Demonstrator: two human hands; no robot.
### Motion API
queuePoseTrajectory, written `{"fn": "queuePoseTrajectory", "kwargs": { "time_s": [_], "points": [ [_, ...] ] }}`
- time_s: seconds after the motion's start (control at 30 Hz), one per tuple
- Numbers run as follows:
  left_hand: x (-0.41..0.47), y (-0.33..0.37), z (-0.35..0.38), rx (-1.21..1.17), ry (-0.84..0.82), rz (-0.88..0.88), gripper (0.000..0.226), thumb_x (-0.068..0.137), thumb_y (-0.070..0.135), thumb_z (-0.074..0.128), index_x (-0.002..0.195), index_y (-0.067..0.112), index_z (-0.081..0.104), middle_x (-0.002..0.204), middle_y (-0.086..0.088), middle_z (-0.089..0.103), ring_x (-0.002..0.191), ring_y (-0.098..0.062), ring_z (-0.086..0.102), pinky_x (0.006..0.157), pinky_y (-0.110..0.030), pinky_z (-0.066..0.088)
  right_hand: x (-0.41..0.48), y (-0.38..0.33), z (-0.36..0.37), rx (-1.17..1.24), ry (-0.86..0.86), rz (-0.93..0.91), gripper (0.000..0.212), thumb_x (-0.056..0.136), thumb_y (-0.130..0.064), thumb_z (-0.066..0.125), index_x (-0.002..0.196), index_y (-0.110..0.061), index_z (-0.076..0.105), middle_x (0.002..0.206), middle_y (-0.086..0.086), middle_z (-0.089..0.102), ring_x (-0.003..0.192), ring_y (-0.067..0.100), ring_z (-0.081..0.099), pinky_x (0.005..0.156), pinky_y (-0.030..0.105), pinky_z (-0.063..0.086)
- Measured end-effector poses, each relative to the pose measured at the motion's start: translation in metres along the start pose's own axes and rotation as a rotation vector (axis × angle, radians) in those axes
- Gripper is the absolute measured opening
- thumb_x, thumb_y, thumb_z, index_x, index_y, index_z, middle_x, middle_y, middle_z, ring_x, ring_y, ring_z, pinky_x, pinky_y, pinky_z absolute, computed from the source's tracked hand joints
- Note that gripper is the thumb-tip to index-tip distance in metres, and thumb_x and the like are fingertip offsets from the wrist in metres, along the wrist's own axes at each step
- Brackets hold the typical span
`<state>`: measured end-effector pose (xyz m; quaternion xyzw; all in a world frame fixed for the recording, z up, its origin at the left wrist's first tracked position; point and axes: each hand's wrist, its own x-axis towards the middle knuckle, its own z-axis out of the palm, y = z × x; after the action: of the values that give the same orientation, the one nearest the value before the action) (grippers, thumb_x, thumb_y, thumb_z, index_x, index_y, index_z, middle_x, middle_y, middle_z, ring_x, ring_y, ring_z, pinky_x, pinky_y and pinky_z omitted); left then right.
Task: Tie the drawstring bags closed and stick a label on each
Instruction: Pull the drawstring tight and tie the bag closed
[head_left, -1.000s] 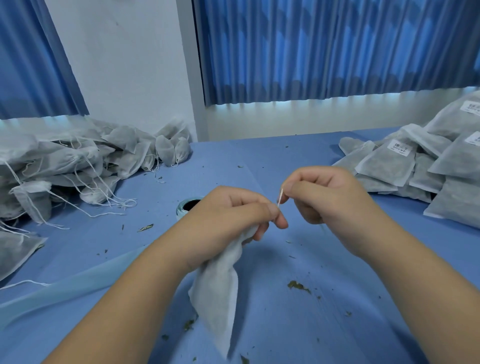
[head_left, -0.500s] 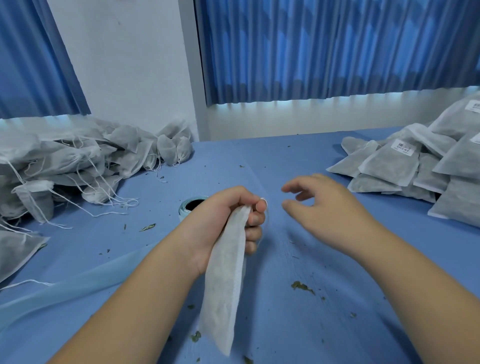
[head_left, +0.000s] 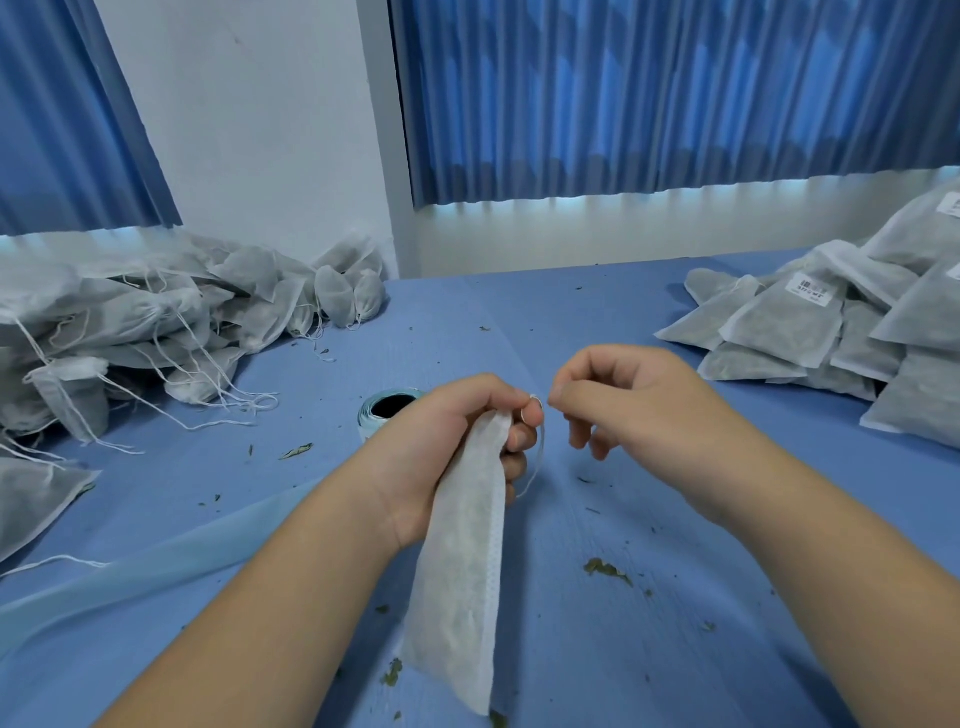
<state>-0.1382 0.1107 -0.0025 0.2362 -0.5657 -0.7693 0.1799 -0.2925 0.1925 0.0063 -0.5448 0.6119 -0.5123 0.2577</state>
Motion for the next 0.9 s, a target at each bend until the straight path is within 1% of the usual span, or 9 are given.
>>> {"fn": "queuePoseTrajectory", "kwargs": {
  "time_s": [0.1, 0.17, 0.23, 0.37, 0.47, 0.63, 0.77, 0.9],
  "points": [
    [0.0000, 0.0008, 0.0002, -0.016, -0.012, -0.010, 0.013, 0.073, 0.024, 0.059, 0.064, 0.015, 0.060, 0.059, 0.004, 0.044, 0.046, -0.010, 0.036, 0.041, -0.020, 0.037, -0.0005, -0.0028, -0.0029, 0.045, -0.017, -0.008, 0.015, 0.075, -0.030, 0.064, 0.064, -0.019, 0.067, 0.053, 0.000, 0.057, 0.051, 0.014, 0.050, 0.058, 0.030, 0.041],
    [0.0006, 0.0014, 0.0000, -0.023, -0.018, -0.013, 0.013, 0.074, 0.023, 0.059, 0.064, 0.015, 0.060, 0.059, 0.004, 0.043, 0.046, -0.010, 0.035, 0.041, -0.020, 0.036, -0.0018, -0.0036, -0.0038, 0.034, -0.063, -0.007, 0.017, 0.070, -0.031, 0.060, 0.063, -0.019, 0.068, 0.052, 0.001, 0.053, 0.051, 0.015, 0.049, 0.054, 0.027, 0.040],
    [0.0009, 0.0019, -0.0002, -0.023, -0.027, -0.015, 0.012, 0.073, 0.024, 0.059, 0.064, 0.015, 0.061, 0.058, 0.004, 0.043, 0.045, -0.009, 0.034, 0.041, -0.020, 0.035, -0.0029, -0.0029, -0.0025, -0.013, -0.075, -0.014, 0.016, 0.075, -0.029, 0.063, 0.065, -0.019, 0.070, 0.051, -0.003, 0.052, 0.050, 0.011, 0.049, 0.051, 0.024, 0.040],
    [0.0004, 0.0023, -0.0010, -0.021, -0.036, -0.012, 0.014, 0.076, 0.023, 0.058, 0.063, 0.016, 0.060, 0.059, 0.004, 0.042, 0.046, -0.010, 0.033, 0.042, -0.019, 0.033, -0.0031, -0.0005, 0.0004, -0.062, -0.027, -0.031, 0.014, 0.079, -0.027, 0.063, 0.071, -0.018, 0.070, 0.050, -0.009, 0.052, 0.048, 0.003, 0.050, 0.051, 0.024, 0.042],
    [-0.0002, 0.0021, -0.0014, 0.006, -0.022, -0.010, 0.014, 0.076, 0.024, 0.058, 0.064, 0.016, 0.059, 0.060, 0.004, 0.043, 0.047, -0.010, 0.033, 0.043, -0.020, 0.034, -0.0022, -0.0002, -0.0012, -0.056, -0.024, -0.048, 0.013, 0.081, -0.021, 0.064, 0.070, -0.019, 0.069, 0.051, -0.010, 0.055, 0.048, 0.003, 0.052, 0.049, 0.021, 0.042],
    [-0.0008, 0.0003, -0.0006, 0.096, -0.005, -0.002, 0.014, 0.073, 0.027, 0.060, 0.064, 0.016, 0.061, 0.061, 0.004, 0.046, 0.049, -0.010, 0.037, 0.044, -0.020, 0.037, -0.0026, -0.0003, -0.0025, -0.062, -0.092, -0.031, 0.013, 0.080, -0.018, 0.064, 0.068, -0.019, 0.068, 0.054, -0.007, 0.056, 0.049, 0.005, 0.053, 0.048, 0.018, 0.043],
    [-0.0019, -0.0003, -0.0003, 0.141, 0.001, 0.009, 0.015, 0.078, 0.023, 0.060, 0.065, 0.016, 0.062, 0.061, 0.003, 0.048, 0.049, -0.010, 0.039, 0.046, -0.020, 0.036, -0.0027, -0.0003, -0.0030, -0.075, -0.116, -0.002, 0.013, 0.079, -0.018, 0.063, 0.067, -0.020, 0.068, 0.056, -0.003, 0.058, 0.054, 0.011, 0.053, 0.053, 0.026, 0.044],
    [-0.0036, 0.0010, 0.0025, 0.156, -0.024, 0.020, 0.011, 0.073, 0.022, 0.060, 0.064, 0.015, 0.060, 0.060, 0.002, 0.047, 0.048, -0.011, 0.039, 0.046, -0.019, 0.036, -0.0033, -0.0005, -0.0030, -0.081, -0.133, 0.000, 0.014, 0.078, -0.018, 0.061, 0.066, -0.020, 0.068, 0.056, -0.002, 0.060, 0.055, 0.014, 0.052, 0.058, 0.033, 0.043]
  ]
}}
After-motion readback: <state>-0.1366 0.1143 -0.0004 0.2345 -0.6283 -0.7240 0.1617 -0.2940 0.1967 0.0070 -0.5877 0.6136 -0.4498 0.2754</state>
